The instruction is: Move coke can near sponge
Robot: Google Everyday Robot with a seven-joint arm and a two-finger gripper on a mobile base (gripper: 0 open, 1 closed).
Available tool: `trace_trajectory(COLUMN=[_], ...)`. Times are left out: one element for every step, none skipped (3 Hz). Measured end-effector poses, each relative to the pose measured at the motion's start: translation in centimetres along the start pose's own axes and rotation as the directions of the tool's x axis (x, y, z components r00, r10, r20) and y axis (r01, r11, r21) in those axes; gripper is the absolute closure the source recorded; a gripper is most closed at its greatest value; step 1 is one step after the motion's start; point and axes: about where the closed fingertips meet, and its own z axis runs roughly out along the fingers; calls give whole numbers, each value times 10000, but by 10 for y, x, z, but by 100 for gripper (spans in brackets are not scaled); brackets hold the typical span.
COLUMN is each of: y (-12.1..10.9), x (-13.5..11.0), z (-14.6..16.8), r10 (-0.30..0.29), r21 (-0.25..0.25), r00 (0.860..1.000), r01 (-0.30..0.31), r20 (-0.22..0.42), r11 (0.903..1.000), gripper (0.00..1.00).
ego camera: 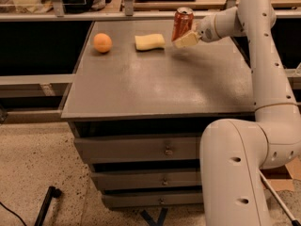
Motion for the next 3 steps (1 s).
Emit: trace_trajectory(y=[3,5,6], x=[-5,-6,-1], z=[7,12,13], r10=[-321,-563,-471], r21=[-34,-43,-64], r00=[9995,9981,9977], r01=[321,562,469], r20=[-21,-265,-494], r11=[9995,9984,9989], gripper=[100,100,100])
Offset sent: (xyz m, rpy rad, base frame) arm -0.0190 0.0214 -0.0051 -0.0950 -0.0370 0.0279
